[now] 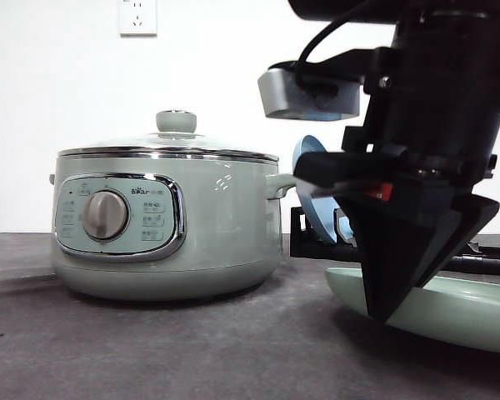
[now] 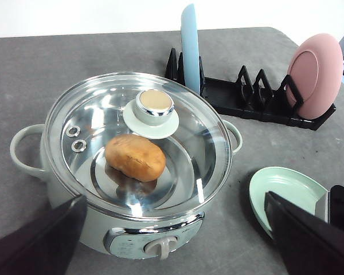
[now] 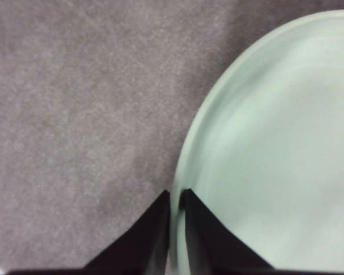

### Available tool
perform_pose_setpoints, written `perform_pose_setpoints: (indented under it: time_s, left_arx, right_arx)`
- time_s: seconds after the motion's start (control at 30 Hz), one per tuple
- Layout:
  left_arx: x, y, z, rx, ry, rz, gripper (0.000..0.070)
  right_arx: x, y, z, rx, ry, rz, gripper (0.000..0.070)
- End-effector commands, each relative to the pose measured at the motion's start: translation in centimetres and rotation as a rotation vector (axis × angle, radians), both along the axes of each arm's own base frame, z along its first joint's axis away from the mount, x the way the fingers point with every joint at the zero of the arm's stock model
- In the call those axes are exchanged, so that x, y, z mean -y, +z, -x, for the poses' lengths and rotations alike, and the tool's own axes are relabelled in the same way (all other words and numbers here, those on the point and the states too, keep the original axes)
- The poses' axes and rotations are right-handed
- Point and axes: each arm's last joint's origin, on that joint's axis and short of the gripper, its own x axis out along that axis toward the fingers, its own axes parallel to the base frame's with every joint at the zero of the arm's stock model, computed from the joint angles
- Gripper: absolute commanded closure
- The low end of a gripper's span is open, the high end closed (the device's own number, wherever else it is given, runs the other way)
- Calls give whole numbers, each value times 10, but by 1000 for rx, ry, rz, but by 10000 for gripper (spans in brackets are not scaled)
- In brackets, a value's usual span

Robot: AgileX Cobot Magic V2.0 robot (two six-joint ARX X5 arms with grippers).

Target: Transfer potato from steamer to green plate

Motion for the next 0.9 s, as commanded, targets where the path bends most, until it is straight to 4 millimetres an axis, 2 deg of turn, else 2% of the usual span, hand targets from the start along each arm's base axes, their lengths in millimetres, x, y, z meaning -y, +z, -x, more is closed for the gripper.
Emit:
perform_pose_setpoints:
  time_s: [0.0,0.07,0.13,0.33,0.37,0.4,0.57,0.63,0.73,0.87]
  left_arx:
    - [1,7,1,29,-10,2,69]
    - [1,7,1,29,-11,2,69]
    - [1,7,1,29,-13,2,69]
    - [2,7,1,30,-25,2,69]
    - [3,7,1,29,-27,2,69]
    - [3,7,2,29,-28,2,69]
    - [3,7,2,27,-30,1,69]
    - [3,7,2,24,-30,0,69]
    - [3,6,2,21,-30,-1,69]
    - [4,6,2,19,-35,-1,69]
  right_arx:
    - [-6,-2,1,-18,4,-22,687]
    - [-7,-1,0,-14,1,-32,639]
    - [-8,-1,0,-11,-1,-38,550]
    - [-9,5,-1,-20,7,-72,194]
    - [-9,8,-1,-21,8,-87,164]
    - [-9,13,-2,-22,11,-110,138]
    - [-1,46,-8,3,3,-243,110]
    - [7,64,-12,32,-18,-300,58]
    - [24,93,-16,110,-53,-387,0]
    - [53,127,-17,222,-107,-485,0]
